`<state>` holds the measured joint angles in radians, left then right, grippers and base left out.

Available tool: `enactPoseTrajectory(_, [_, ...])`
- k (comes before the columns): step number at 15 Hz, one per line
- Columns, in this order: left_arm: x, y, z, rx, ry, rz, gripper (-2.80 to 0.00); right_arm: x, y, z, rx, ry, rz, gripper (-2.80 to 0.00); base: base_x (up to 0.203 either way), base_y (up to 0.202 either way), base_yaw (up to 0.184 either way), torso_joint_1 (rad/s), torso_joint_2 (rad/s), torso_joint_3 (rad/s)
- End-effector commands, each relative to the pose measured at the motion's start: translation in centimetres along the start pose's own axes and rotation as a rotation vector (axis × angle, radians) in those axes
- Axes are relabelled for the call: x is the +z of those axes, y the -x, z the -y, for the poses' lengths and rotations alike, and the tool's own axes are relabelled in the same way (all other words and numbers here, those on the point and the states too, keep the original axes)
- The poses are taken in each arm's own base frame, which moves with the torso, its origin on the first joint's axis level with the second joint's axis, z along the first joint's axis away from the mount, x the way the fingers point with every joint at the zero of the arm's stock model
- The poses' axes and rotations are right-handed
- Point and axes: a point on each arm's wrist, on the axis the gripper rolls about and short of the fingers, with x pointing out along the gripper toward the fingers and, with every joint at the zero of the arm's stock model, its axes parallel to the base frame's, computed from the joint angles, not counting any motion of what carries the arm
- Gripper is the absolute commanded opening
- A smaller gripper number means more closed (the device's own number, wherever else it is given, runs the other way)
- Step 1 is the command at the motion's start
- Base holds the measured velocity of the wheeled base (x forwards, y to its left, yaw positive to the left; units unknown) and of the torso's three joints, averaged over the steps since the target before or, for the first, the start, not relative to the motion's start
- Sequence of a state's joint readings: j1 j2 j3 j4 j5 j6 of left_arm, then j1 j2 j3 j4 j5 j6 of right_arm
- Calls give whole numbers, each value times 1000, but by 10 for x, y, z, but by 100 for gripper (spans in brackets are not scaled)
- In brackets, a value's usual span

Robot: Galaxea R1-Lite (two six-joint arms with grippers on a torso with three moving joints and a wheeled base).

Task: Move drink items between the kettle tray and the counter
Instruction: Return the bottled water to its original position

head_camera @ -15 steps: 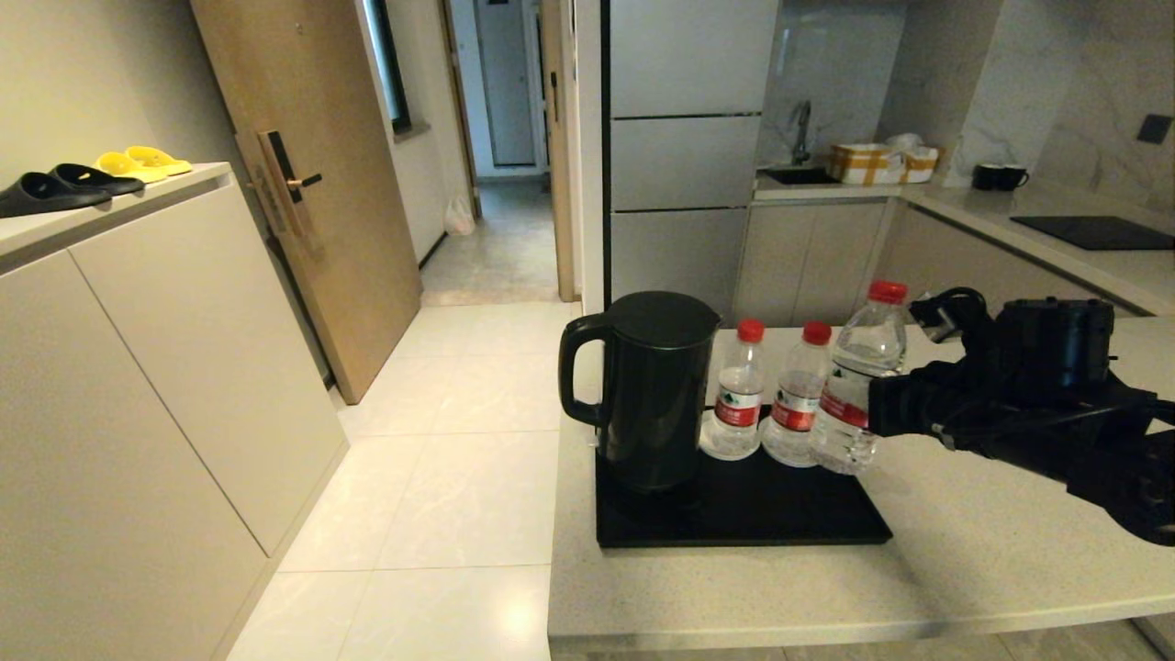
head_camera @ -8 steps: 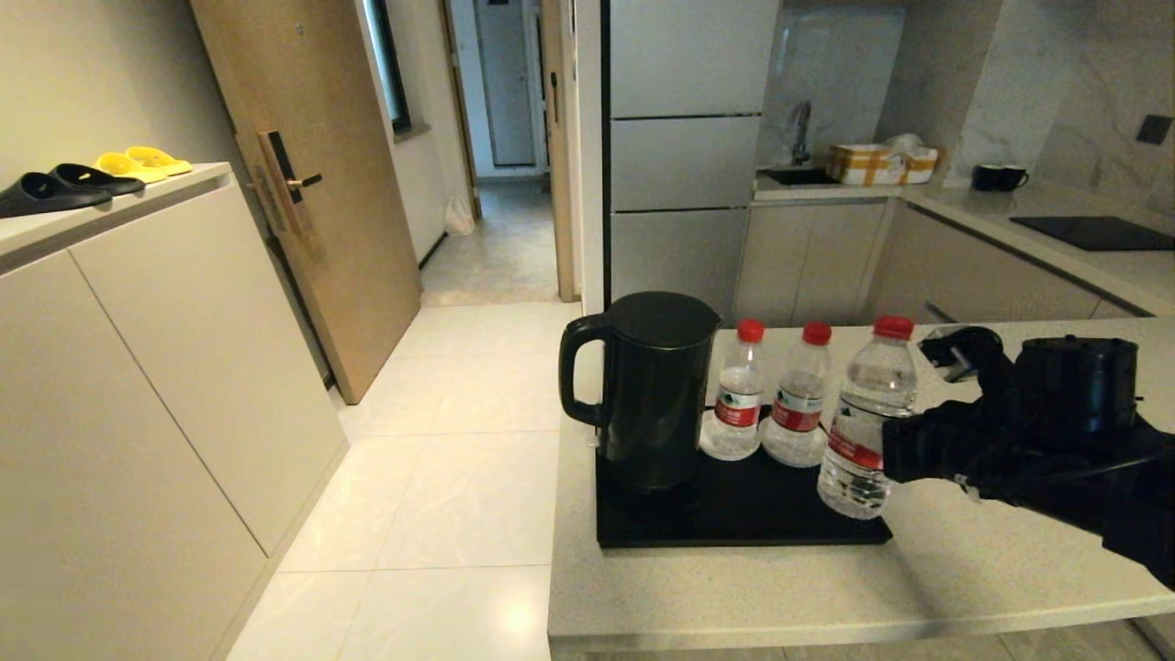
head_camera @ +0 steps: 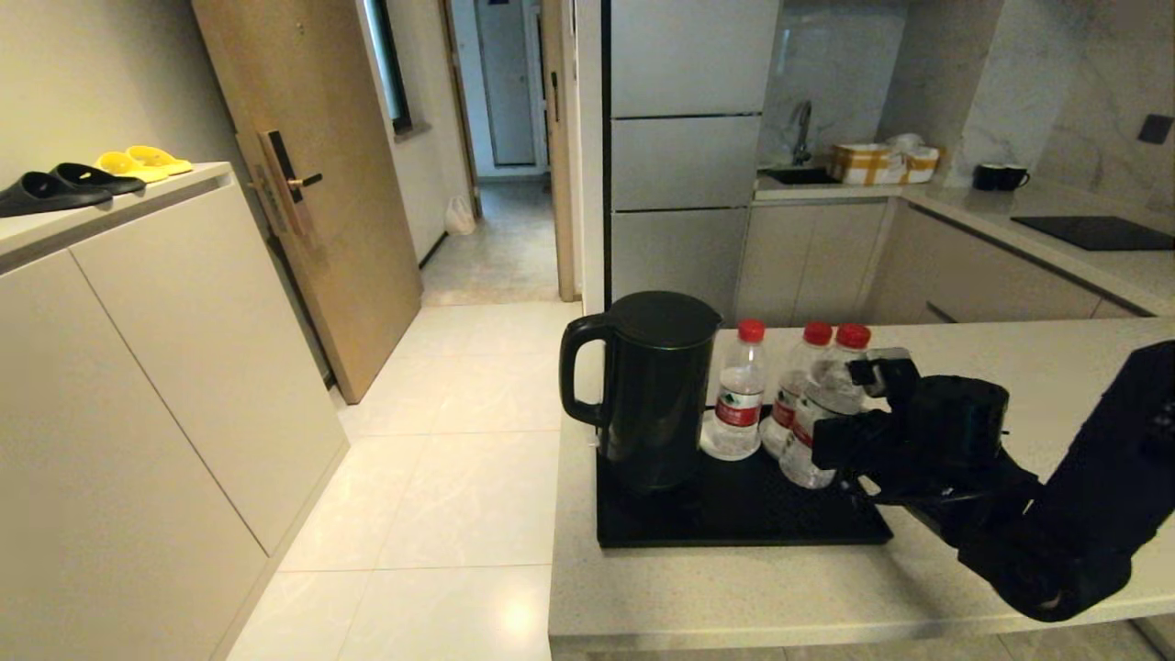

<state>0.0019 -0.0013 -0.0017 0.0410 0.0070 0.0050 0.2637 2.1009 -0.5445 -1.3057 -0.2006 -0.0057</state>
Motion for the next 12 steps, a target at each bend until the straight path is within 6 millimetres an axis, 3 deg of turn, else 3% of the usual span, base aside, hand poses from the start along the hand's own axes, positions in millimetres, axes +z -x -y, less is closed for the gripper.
enactPoseTrajectory(1, [0, 0, 0, 0, 0, -2, -280, -18, -12, -12, -28, 10, -32, -280, 0, 0, 0, 0, 0, 0])
enactPoseTrajectory(7, [0, 0, 0, 1, 0, -2, -280, -29, -17, -34, -40, 3, -49, -280, 0, 0, 0, 0, 0, 0])
enactPoseTrajectory(12, [0, 0, 0, 0, 0, -2, -280, -33, -15, -37, -37, 11, -63, -280, 0, 0, 0, 0, 0, 0])
